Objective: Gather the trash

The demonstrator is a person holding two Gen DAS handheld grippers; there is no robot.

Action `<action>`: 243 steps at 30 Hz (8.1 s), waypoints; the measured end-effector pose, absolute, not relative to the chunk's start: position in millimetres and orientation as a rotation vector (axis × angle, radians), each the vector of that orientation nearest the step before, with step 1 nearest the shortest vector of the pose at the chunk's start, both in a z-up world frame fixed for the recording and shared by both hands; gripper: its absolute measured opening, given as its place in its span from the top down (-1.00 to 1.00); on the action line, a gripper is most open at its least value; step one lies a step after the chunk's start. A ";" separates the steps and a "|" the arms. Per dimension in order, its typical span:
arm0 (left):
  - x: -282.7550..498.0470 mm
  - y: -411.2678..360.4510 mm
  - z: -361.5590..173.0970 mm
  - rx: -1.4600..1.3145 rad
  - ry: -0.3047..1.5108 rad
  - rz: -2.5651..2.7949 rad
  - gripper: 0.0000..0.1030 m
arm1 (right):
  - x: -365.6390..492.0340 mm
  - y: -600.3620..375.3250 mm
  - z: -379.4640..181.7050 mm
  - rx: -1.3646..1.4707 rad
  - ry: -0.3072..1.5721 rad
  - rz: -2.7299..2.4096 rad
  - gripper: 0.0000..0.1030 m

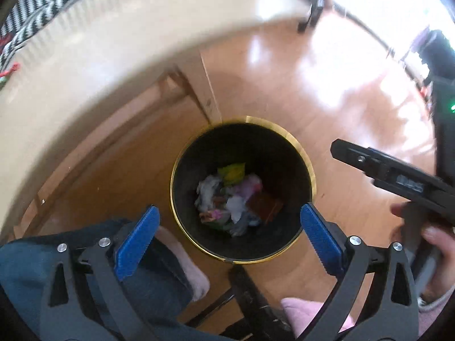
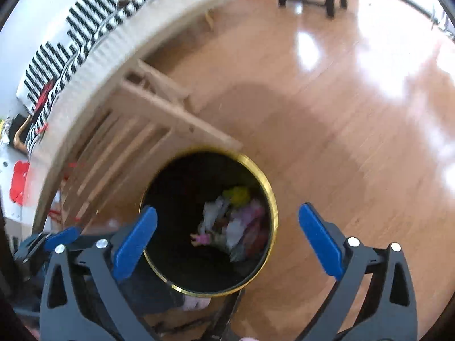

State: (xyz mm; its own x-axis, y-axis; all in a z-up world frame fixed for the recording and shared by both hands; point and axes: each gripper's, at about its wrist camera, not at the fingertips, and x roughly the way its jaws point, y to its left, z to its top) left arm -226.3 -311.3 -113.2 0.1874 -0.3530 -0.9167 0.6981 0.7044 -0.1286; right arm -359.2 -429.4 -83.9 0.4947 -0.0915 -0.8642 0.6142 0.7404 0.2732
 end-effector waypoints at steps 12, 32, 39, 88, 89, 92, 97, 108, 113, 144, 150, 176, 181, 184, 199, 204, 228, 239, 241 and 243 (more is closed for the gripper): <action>-121.2 -174.1 -22.9 0.194 1.010 -0.440 -0.87 | -209.5 -316.8 -4.2 0.301 0.904 -0.156 -0.87; 7.6 -65.1 -70.0 0.184 1.152 -0.239 -0.89 | 6.3 -167.5 -40.8 -0.070 0.994 0.118 -0.89; 41.4 -63.8 -67.6 0.208 1.120 -0.284 -0.89 | 50.3 -162.5 -41.8 -0.105 1.005 0.182 -0.89; 152.7 -66.4 -70.2 0.202 1.156 -0.262 -0.89 | 173.5 -151.6 -26.7 -0.235 1.154 0.345 0.65; 157.5 -68.2 -69.8 0.195 1.171 -0.249 -0.89 | 169.9 -163.4 -26.4 -0.224 1.153 0.336 0.65; 173.8 -80.7 -69.2 0.178 1.206 -0.208 -0.89 | 160.9 -185.4 -25.7 -0.209 1.159 0.321 0.65; 192.6 -105.3 -67.0 0.108 1.235 -0.179 -0.89 | 147.6 -205.5 -24.2 -0.220 1.167 0.330 0.65; 244.0 -113.7 -62.4 -0.159 1.206 0.082 -0.89 | 144.0 -215.8 -23.4 -0.225 1.162 0.390 0.65; 252.0 -118.9 -60.8 -0.240 1.221 0.082 -0.89 | 142.3 -219.8 -22.7 -0.212 1.160 0.408 0.65; 92.0 -128.8 -13.3 0.051 1.133 -0.206 -0.24 | 36.3 -243.3 28.1 -0.033 1.054 0.189 0.65; 47.1 -132.4 8.8 0.082 1.095 -0.243 -0.24 | -1.9 -246.1 51.8 -0.022 1.015 0.160 0.66; -236.9 -285.3 -73.4 0.392 1.131 -0.711 -0.23 | -302.5 -388.7 -46.2 0.287 1.098 -0.091 0.65; -248.5 -308.6 -130.0 0.423 1.215 -0.744 -0.24 | -305.5 -400.7 -97.3 0.367 1.165 -0.090 0.65; -245.5 -316.2 -149.6 0.428 1.234 -0.749 -0.24 | -301.3 -407.1 -117.8 0.365 1.211 -0.091 0.65; -237.9 -316.3 -195.3 0.362 1.322 -0.713 -0.23 | -279.4 -406.9 -147.5 0.363 1.262 -0.080 0.65; -230.4 -319.3 -193.6 0.347 1.331 -0.715 -0.23 | -276.1 -406.1 -145.7 0.348 1.264 -0.073 0.65; -236.6 -321.8 -198.7 0.350 1.372 -0.739 -0.83 | -288.0 -414.0 -124.2 0.351 1.182 -0.128 -0.88; -242.7 -283.0 -67.9 0.254 1.070 -0.855 -0.87 | -319.8 -434.4 -2.9 0.351 0.811 -0.322 -0.88; -227.0 -271.1 -42.0 0.182 1.024 -0.826 -0.87 | -300.3 -424.3 11.4 0.390 0.809 -0.314 -0.88; -206.1 -254.9 -17.5 0.121 0.982 -0.776 -0.87 | -278.9 -412.1 24.7 0.444 0.790 -0.275 -0.88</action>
State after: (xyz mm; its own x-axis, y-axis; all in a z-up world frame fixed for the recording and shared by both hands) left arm -206.1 -254.9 -17.5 0.3147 -0.5348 -0.7842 0.6389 0.7304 -0.2416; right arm -278.9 -412.1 24.7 0.6751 -0.0732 -0.7341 0.3987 0.8734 0.2796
